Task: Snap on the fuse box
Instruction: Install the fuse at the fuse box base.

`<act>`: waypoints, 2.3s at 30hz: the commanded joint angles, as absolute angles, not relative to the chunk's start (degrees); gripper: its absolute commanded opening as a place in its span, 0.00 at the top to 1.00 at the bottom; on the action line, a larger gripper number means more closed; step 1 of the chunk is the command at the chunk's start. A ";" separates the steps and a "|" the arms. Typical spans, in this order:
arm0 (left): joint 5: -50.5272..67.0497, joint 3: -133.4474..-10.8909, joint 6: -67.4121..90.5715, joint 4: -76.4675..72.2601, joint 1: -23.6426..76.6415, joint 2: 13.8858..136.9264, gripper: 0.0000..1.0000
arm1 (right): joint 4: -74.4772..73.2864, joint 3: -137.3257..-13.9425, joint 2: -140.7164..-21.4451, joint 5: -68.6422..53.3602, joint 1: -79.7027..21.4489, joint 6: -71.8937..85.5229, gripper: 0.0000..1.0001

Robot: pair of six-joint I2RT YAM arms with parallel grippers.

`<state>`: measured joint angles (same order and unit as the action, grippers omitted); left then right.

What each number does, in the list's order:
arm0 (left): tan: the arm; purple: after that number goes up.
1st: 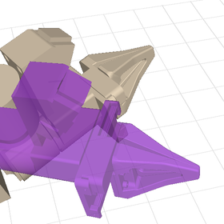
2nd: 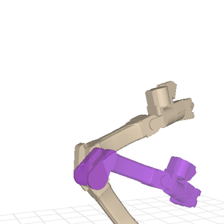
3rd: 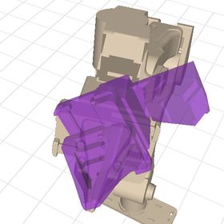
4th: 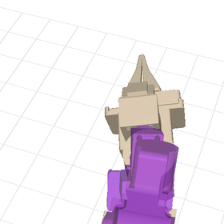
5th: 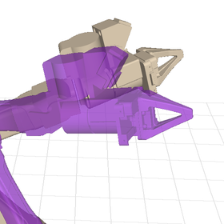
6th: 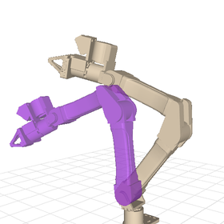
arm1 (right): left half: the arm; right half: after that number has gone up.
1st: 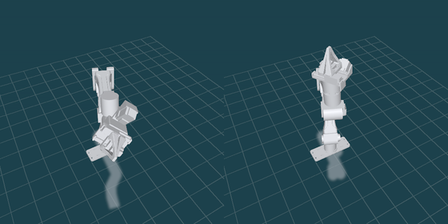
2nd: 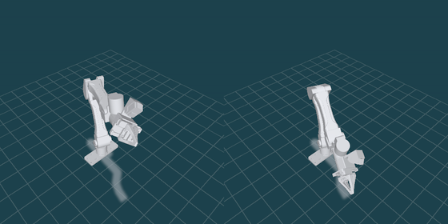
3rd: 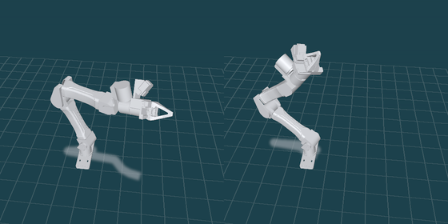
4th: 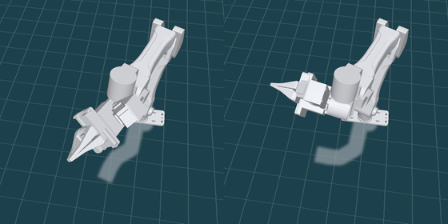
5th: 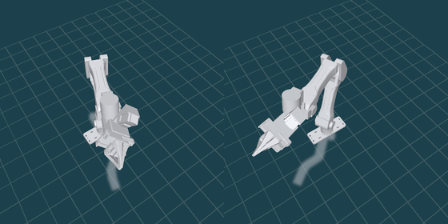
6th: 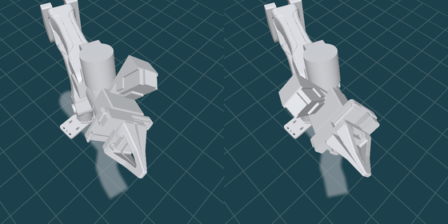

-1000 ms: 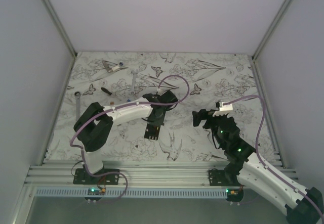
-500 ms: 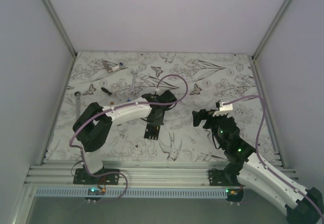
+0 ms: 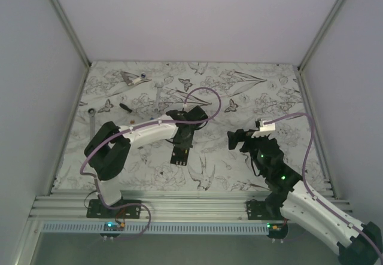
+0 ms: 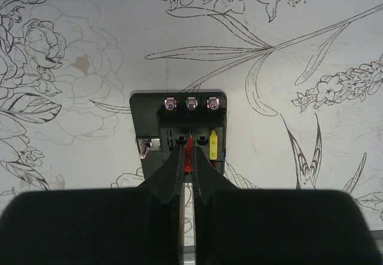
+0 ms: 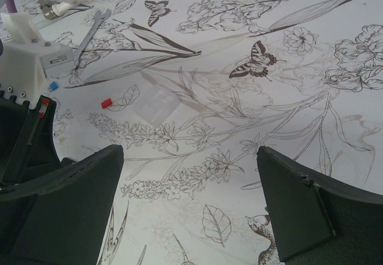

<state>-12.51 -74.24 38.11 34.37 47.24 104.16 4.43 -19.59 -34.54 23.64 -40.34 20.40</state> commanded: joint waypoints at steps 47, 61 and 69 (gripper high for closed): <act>-9.75 -69.52 43.08 33.13 46.85 118.05 1.00 | 5.51 -20.04 -34.90 23.72 -39.99 21.69 0.00; -14.03 -75.86 43.14 37.72 46.76 109.26 0.85 | 5.53 -20.04 -34.80 23.53 -40.03 21.64 0.00; -16.80 -80.38 42.01 41.24 46.76 105.43 0.71 | 5.33 -20.04 -34.29 23.54 -39.99 21.69 0.00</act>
